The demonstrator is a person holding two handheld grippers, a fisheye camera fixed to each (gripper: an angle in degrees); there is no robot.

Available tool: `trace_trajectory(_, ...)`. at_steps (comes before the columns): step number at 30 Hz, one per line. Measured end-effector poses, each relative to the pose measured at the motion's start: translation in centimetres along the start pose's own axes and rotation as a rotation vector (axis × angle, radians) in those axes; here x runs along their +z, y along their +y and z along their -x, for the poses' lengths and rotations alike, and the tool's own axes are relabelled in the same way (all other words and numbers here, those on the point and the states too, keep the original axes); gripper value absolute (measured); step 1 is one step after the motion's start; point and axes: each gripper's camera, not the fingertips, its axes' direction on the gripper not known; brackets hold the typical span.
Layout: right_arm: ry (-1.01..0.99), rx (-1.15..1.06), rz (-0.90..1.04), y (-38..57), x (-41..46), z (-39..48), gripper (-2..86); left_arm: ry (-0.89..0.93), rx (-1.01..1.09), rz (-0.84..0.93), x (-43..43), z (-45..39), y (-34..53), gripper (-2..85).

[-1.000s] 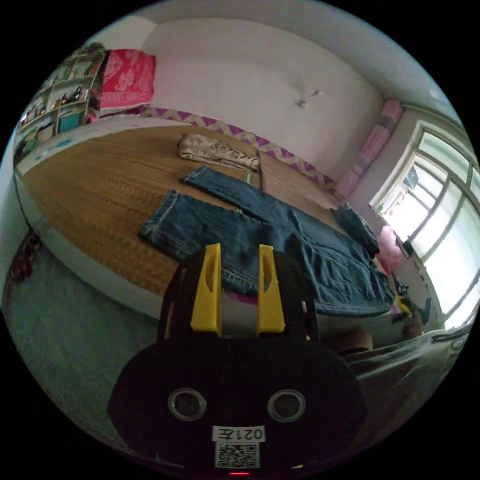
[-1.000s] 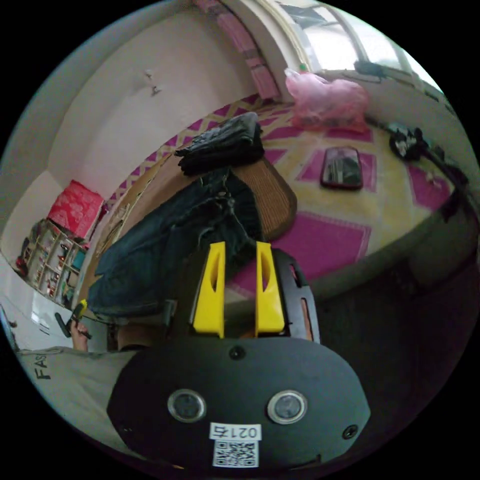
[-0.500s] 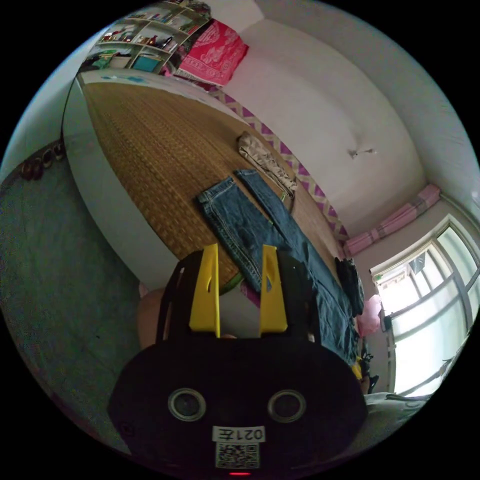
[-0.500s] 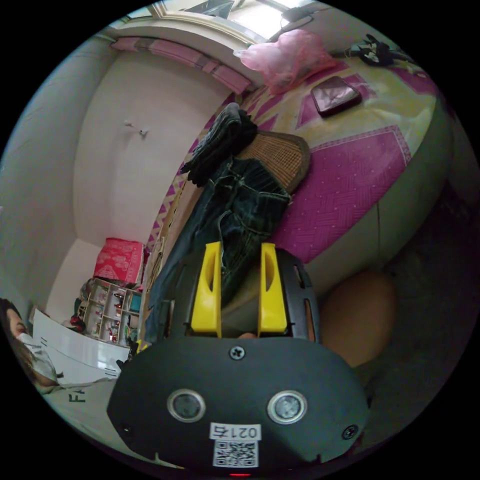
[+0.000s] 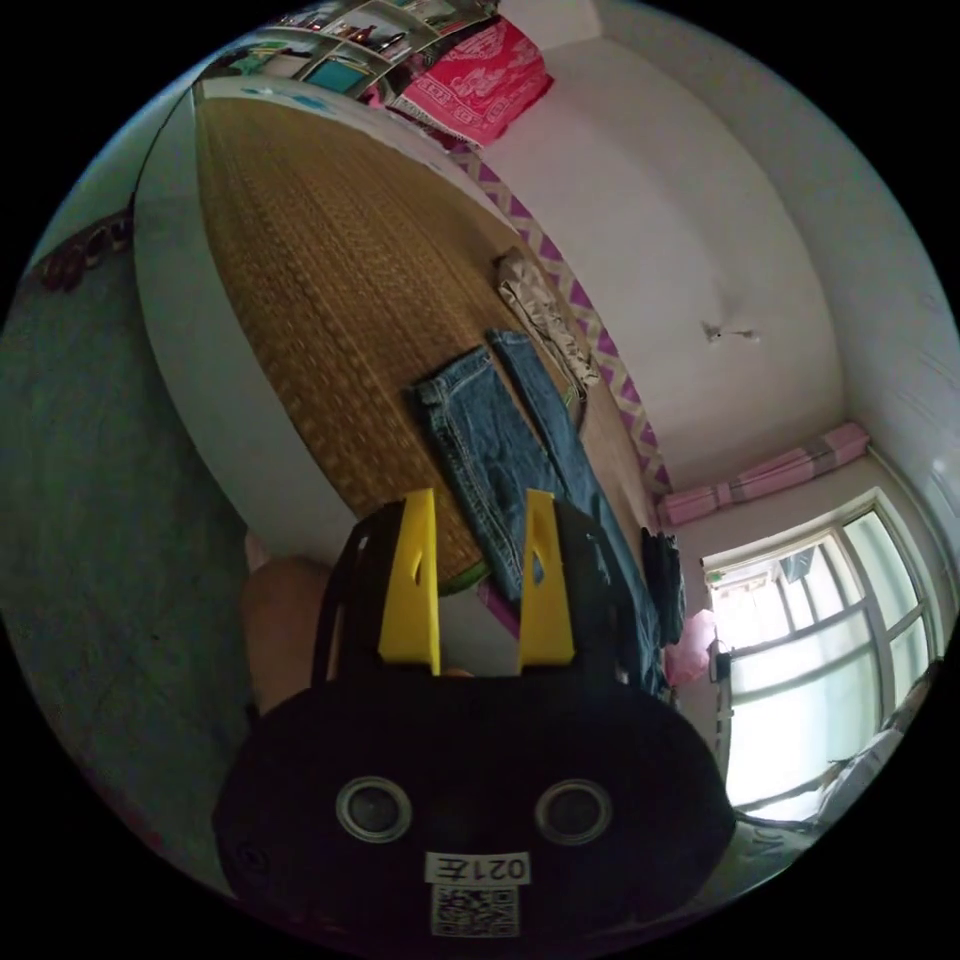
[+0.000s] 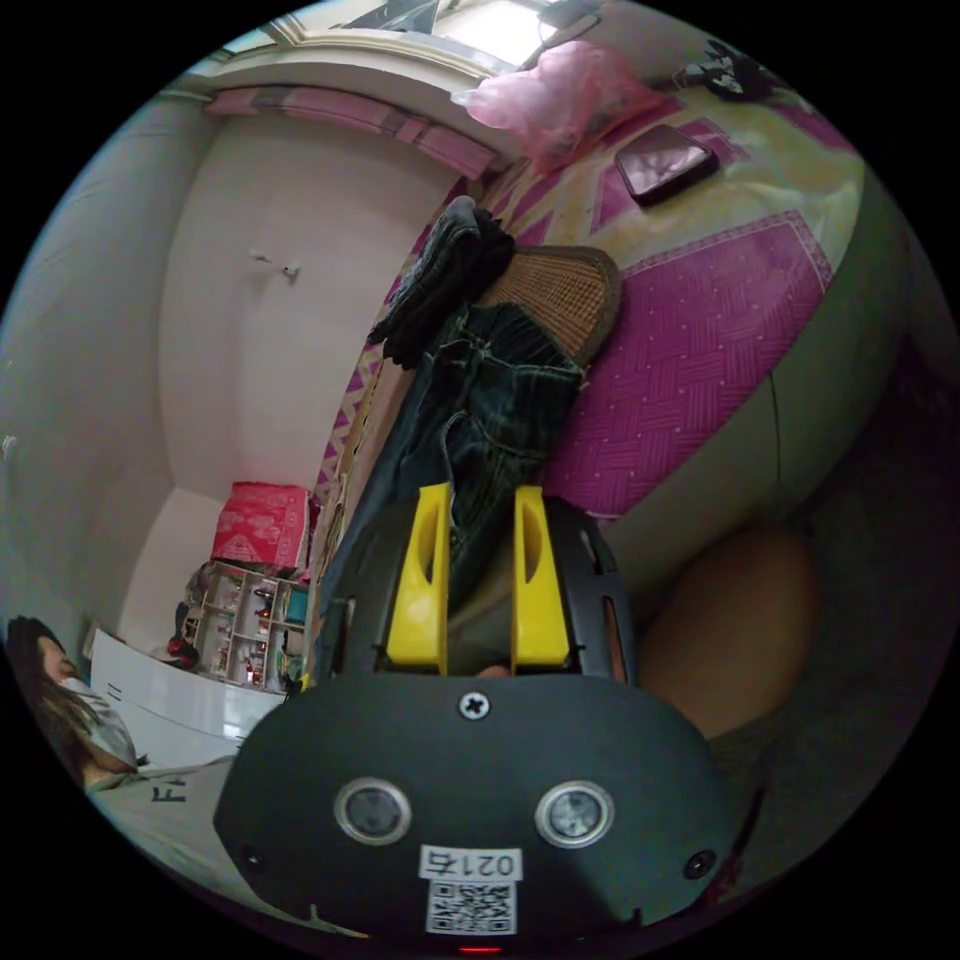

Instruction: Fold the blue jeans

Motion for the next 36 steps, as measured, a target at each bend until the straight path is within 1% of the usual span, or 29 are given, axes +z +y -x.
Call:
trace_trajectory(1,-0.003,0.002,0.002,-0.1,-0.1,-0.3,9.5,0.046,-0.005,0.016,0.5,0.3,-0.2,10.6)
trace_trajectory(4,-0.008,0.005,0.002,-0.1,-0.1,-0.9,9.4,0.026,-0.006,0.031,1.7,0.5,-0.5,10.0)
trace_trajectory(7,-0.018,0.008,0.007,0.0,0.1,-1.5,9.4,0.103,-0.034,0.082,3.6,0.7,-0.8,9.9)
trace_trajectory(12,-0.036,0.013,0.018,0.7,0.8,-2.5,9.2,0.105,-0.042,0.1,6.3,0.4,-1.3,7.4)
trace_trajectory(15,-0.041,0.015,0.016,1.4,1.6,-3.3,7.1,0.069,-0.073,0.111,8.2,0.5,-1.4,0.8)
trace_trajectory(17,-0.046,0.035,0.022,2.1,2.6,-4.5,3.0,0.06,-0.046,0.121,9.5,0.1,-1.4,-0.4)
trace_trajectory(18,-0.057,0.045,0.023,2.3,2.8,-4.9,2.5,0.061,-0.032,0.122,9.8,-0.1,-1.4,-0.5)
trace_trajectory(21,-0.165,0.087,0.022,3.0,3.2,-6.4,0.7,0.059,0.039,0.129,11.0,-1.4,-1.5,-0.9)
trace_trajectory(24,-0.234,0.04,0.048,2.3,3.3,-4.9,-0.1,0.065,0.139,0.136,12.0,-4.6,-2.6,-0.9)
trace_trajectory(26,-0.299,-0.011,0.065,0.7,3.7,-2.3,-0.3,0.034,0.25,0.146,12.8,-8.8,-4.3,-1.0)
trace_trajectory(30,-0.328,-0.099,0.097,-3.5,6.6,2.8,-0.3,-0.012,0.4,0.173,15.9,-15.8,-8.1,-1.0)
trace_trajectory(32,-0.316,-0.113,0.132,-7.1,11.0,4.9,-0.2,-0.057,0.471,0.211,20.1,-20.3,-11.0,-0.9)
trace_trajectory(33,-0.312,-0.109,0.144,-8.0,12.5,5.2,-0.1,-0.076,0.482,0.226,21.5,-21.2,-11.8,-0.9)
trace_trajectory(35,-0.269,-0.079,0.189,-11.2,19.1,5.4,0.6,-0.139,0.488,0.281,28.2,-24.0,-14.6,-0.6)
trace_trajectory(36,-0.248,-0.072,0.199,-11.9,21.0,5.3,0.9,-0.154,0.483,0.299,30.1,-24.4,-15.3,-0.5)
